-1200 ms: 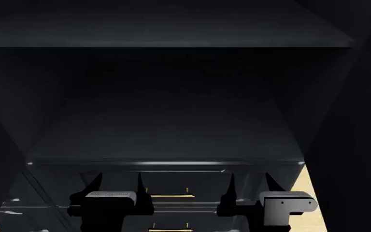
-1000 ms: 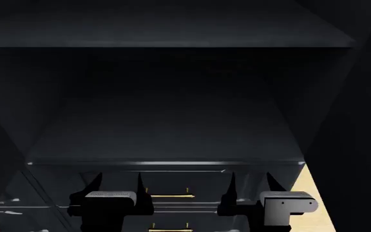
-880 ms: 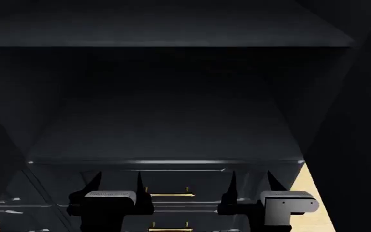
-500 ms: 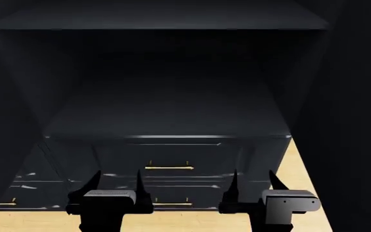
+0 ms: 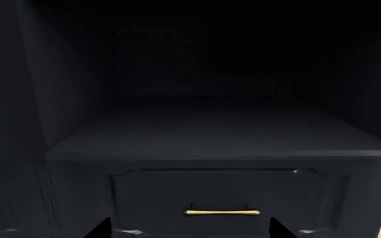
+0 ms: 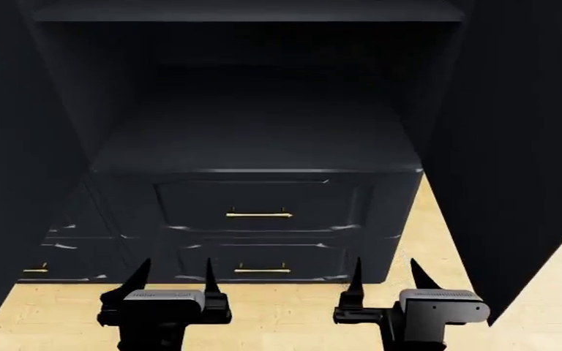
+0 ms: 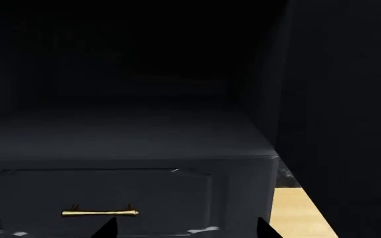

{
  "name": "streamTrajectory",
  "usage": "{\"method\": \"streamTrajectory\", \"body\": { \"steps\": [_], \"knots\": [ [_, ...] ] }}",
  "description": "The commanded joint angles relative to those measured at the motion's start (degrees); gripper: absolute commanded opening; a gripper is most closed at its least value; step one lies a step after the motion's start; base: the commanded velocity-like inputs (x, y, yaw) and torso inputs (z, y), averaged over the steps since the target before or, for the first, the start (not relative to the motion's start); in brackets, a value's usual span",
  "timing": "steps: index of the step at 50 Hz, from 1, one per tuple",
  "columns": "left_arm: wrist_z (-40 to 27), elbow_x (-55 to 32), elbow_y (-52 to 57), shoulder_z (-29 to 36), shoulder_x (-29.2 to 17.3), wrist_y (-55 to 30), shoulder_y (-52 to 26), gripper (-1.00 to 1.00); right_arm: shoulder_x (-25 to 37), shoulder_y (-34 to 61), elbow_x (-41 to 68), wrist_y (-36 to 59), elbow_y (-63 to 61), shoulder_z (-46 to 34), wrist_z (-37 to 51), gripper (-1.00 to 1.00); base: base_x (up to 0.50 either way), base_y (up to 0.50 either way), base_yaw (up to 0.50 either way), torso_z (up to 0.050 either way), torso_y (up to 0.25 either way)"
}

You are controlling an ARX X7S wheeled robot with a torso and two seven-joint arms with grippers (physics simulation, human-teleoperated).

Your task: A wet mug is on the counter and needs to be dried. Pick it up and place it upside down in the open cabinet.

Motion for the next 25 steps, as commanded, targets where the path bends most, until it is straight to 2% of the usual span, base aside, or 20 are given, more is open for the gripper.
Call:
{"method": "streamTrajectory", "body": {
  "steps": [1, 3, 25],
  "knots": [
    [-0.90, -0.70, 0.25, 0.74, -0.73, 0.27, -0.12, 1.00, 0.63, -0.32, 1.69, -0.96, -0.55, -0.28, 0.47, 1.00, 0.00, 0.00, 0.00, 0.000, 0.000],
    [-1.05, -0.79, 0.14, 0.85, -0.82, 0.38, -0.20, 1.00, 0.80, -0.56, 1.99, -1.05, -1.01, -0.17, 0.67, 1.00, 0.00, 0.00, 0.00, 0.000, 0.000],
    [-2.43, -1.65, 0.53, 1.96, -1.98, 0.45, -0.56, 1.00, 1.62, -0.41, 0.56, -1.77, -0.35, -2.76, 2.55, 1.00, -0.03, 0.00, 0.50, 0.000, 0.000]
  ]
}}
